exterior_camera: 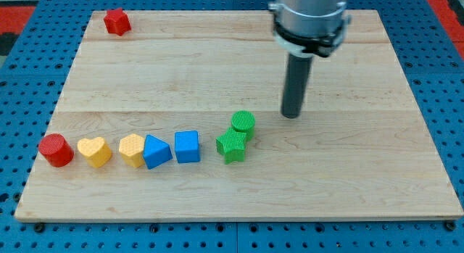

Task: Slide the green circle closer to the red star

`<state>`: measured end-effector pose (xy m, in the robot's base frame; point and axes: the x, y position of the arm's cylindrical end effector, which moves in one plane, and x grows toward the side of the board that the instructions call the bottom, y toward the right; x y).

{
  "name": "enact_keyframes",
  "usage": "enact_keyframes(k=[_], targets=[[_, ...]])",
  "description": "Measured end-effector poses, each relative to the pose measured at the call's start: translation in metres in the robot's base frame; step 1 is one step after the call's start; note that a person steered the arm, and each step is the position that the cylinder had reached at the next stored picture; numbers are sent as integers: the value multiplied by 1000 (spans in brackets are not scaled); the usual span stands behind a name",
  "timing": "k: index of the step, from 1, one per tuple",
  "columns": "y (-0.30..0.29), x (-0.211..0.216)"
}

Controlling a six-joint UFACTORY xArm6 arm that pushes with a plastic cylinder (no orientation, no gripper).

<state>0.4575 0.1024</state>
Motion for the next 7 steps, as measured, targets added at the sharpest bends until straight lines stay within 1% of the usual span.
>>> enact_keyframes(k=[1, 2, 3, 4, 5, 6, 7], targets=[[-25, 33], [-87, 33], [-98, 26], [-147, -37], [-247, -72], [-247, -49], [-313, -58]])
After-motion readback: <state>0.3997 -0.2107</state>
